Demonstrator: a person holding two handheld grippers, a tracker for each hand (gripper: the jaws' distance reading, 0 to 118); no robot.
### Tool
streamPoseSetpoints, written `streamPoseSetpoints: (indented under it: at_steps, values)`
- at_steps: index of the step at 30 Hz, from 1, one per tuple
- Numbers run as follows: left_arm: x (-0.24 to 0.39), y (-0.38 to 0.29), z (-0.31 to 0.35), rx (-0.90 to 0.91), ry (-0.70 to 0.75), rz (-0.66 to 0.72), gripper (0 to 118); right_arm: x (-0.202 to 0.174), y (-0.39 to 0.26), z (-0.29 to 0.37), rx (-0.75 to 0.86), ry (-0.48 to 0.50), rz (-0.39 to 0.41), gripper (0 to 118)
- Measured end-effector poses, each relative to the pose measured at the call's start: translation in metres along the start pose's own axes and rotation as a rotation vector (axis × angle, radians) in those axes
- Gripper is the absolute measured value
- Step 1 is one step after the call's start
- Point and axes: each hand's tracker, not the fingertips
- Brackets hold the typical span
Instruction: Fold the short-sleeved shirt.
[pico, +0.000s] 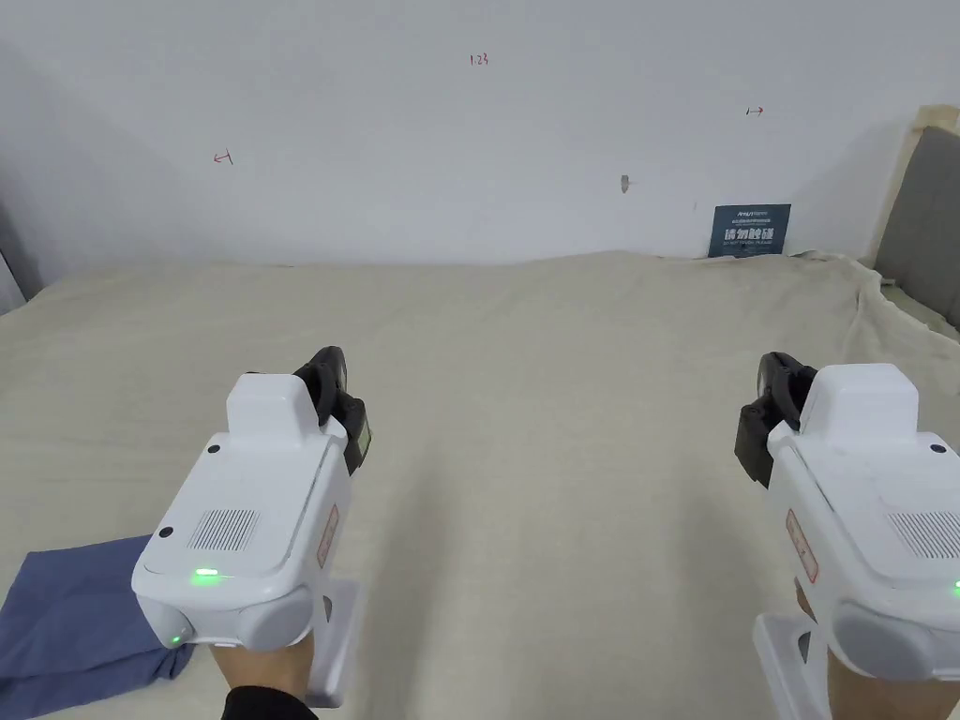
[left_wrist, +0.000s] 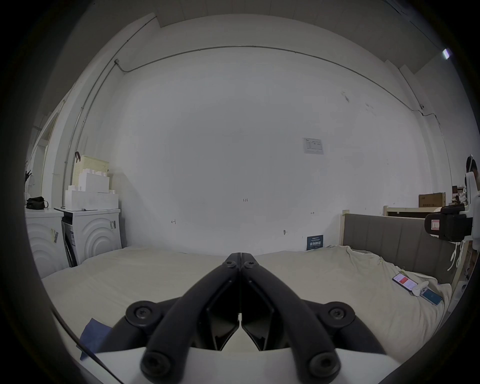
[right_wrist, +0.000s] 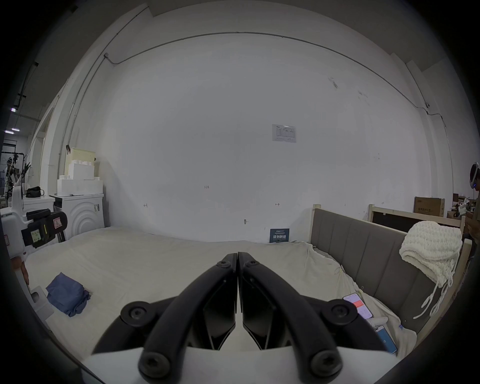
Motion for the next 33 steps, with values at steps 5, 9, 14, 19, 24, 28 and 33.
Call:
streamPoseSetpoints:
  at_steps: [5, 9, 14, 19, 24, 28, 33]
  values:
    - [0.0004, 0.0007, 0.0000, -0.002, -0.002, -0.003, 0, -0.0001, -0.0006, 0.0014, -0.001, -0.003, 0.000, 0]
    - [-0.0006, 0.0000, -0.0009, -0.006, 0.000, 0.003, 0, -0.0004, -0.0009, 0.0019, -0.003, -0.001, 0.001, 0]
    - [-0.0015, -0.0015, -0.0015, -0.011, 0.004, 0.007, 0, -0.0010, 0.0003, 0.0022, -0.003, 0.000, 0.002, 0]
    - [-0.0025, -0.0021, -0.0022, -0.013, 0.004, 0.008, 0, -0.0004, 0.0014, 0.0020, -0.001, 0.000, 0.001, 0]
    - [-0.0018, -0.0029, -0.0024, -0.016, 0.003, 0.000, 0, -0.0004, 0.0022, 0.0026, 0.001, 0.004, 0.003, 0]
    - [-0.0018, -0.0032, -0.0022, -0.016, 0.002, 0.006, 0, -0.0006, 0.0028, 0.0029, 0.001, 0.004, 0.006, 0]
    - [-0.0018, -0.0031, -0.0015, -0.015, 0.001, 0.005, 0, -0.0003, 0.0039, 0.0034, 0.004, 0.004, 0.008, 0]
